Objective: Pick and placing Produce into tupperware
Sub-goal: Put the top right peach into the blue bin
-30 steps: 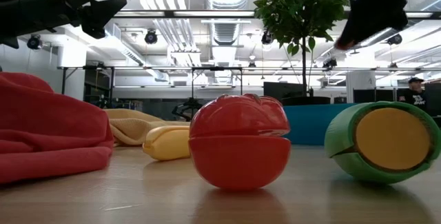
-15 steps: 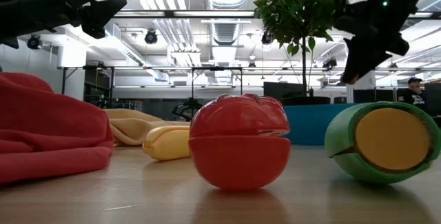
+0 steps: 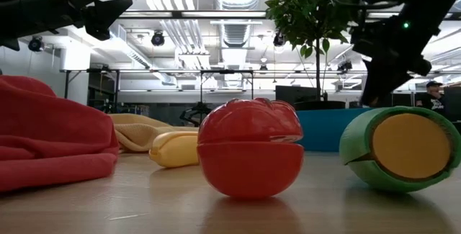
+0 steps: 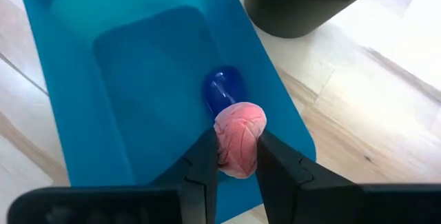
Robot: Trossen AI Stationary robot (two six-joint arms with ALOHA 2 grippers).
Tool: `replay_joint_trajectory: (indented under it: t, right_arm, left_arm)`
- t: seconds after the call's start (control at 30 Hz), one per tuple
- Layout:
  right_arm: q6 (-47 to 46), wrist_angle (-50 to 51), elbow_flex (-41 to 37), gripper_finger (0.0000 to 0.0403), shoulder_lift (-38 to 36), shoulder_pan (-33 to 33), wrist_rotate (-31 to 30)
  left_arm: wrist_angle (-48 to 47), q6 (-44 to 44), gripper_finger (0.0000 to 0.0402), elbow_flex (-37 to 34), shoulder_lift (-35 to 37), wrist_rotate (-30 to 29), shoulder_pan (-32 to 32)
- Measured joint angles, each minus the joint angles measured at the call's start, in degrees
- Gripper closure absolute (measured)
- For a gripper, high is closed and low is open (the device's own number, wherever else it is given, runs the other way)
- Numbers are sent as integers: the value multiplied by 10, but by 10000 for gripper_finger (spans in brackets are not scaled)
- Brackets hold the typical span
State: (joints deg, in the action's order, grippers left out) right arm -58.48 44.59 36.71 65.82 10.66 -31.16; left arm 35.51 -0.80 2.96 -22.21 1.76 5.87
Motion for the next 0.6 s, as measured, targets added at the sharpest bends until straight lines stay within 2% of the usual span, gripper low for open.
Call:
replay_joint_trajectory:
  t: [0.27,0.6]
  right_arm:
    - [0,-16,-20,331,0,0,1]
    - [0,-15,-24,290,0,0,-1]
  left_arm:
    - [0,0,167,0,0,0,0]
    - [0,0,167,-1,0,0,0]
